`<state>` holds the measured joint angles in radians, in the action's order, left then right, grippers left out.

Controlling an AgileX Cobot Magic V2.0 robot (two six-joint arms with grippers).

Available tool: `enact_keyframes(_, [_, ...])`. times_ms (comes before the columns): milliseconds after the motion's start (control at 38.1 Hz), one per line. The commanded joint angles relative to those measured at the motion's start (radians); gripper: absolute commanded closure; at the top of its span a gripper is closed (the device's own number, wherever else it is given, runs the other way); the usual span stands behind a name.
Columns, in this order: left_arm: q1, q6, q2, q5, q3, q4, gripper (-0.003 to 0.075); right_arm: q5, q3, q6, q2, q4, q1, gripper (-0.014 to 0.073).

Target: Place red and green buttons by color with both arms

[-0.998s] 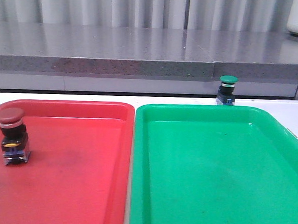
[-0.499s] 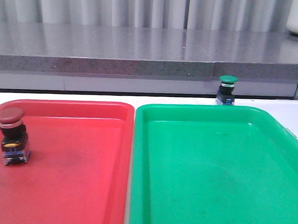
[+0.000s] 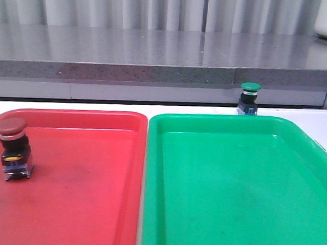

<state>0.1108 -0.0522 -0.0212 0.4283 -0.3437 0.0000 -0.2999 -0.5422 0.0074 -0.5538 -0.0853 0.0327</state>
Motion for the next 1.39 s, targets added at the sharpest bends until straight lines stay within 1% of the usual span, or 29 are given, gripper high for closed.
enact_keyframes(0, [-0.001,-0.011,-0.011,-0.086,-0.024,0.0,0.074,0.144,-0.066,-0.001,-0.103,-0.004,-0.005,-0.0052])
enact_keyframes(236, [-0.001,-0.011,-0.011,-0.086,-0.024,0.0,0.074,0.156,-0.27,-0.002,-0.511,-0.001,-0.005,-0.0052])
enact_keyframes(447, [-0.001,-0.011,-0.011,-0.086,-0.024,0.0,0.074,0.167,-0.463,-0.002,-0.799,-0.001,-0.005,-0.0052])
enact_keyframes(552, [-0.001,-0.011,-0.011,-0.086,-0.024,0.0,0.074,0.154,-0.57,-0.002,-0.934,-0.001,0.013,-0.0052])
enact_keyframes(631, [-0.001,-0.011,-0.011,-0.086,-0.024,0.0,0.074,0.112,-0.66,-0.002,-1.039,-0.001,0.039,-0.0052])
enact_keyframes(788, [-0.001,-0.011,-0.011,-0.086,-0.024,0.0,0.074,-0.022,-0.857,-0.002,-1.211,-0.001,0.094,-0.0052])
enact_keyframes(920, [-0.001,-0.011,-0.011,-0.086,-0.024,0.0,0.074,-0.113,-1.01,-0.002,-1.322,-0.001,0.125,-0.0052])
enact_keyframes(1051, [-0.001,-0.011,-0.011,-0.086,-0.024,0.0,0.074,-0.157,-1.116,-0.002,-1.412,-0.001,0.13,-0.0052])
enact_keyframes(1182, [-0.001,-0.011,-0.011,-0.086,-0.024,0.0,0.074,-0.184,-1.171,-0.001,-1.481,-0.001,0.128,-0.0052])
enact_keyframes(1287, [-0.001,-0.011,-0.011,-0.086,-0.024,0.0,0.074,-0.188,-1.182,-0.001,-1.504,-0.001,0.127,-0.0045])
enact_keyframes(1366, [-0.001,-0.011,-0.011,-0.086,-0.024,0.0,0.074,-0.187,-1.187,0.0,-1.515,-0.002,0.127,0.0006])
